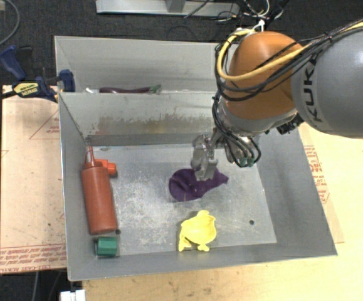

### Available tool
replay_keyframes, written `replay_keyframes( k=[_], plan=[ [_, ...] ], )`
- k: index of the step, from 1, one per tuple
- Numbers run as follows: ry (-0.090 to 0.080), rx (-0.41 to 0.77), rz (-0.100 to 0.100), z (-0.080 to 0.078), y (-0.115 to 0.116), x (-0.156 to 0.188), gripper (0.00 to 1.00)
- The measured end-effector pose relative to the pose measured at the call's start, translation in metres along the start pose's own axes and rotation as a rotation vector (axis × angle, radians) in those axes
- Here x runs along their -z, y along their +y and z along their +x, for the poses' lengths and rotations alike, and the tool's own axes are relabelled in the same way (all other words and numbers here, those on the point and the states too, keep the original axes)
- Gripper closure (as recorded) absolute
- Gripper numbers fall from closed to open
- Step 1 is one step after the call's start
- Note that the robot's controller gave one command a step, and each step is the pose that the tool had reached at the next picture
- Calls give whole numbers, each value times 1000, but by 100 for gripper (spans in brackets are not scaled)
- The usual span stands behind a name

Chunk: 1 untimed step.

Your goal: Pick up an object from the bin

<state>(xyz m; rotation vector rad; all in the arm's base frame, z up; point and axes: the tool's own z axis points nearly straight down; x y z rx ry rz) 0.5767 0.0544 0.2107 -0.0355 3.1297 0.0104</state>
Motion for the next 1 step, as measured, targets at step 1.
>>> replay_keyframes(
  k=[1],
  plan=[
    [0, 0, 0, 0, 0, 0, 100]
  ],
)
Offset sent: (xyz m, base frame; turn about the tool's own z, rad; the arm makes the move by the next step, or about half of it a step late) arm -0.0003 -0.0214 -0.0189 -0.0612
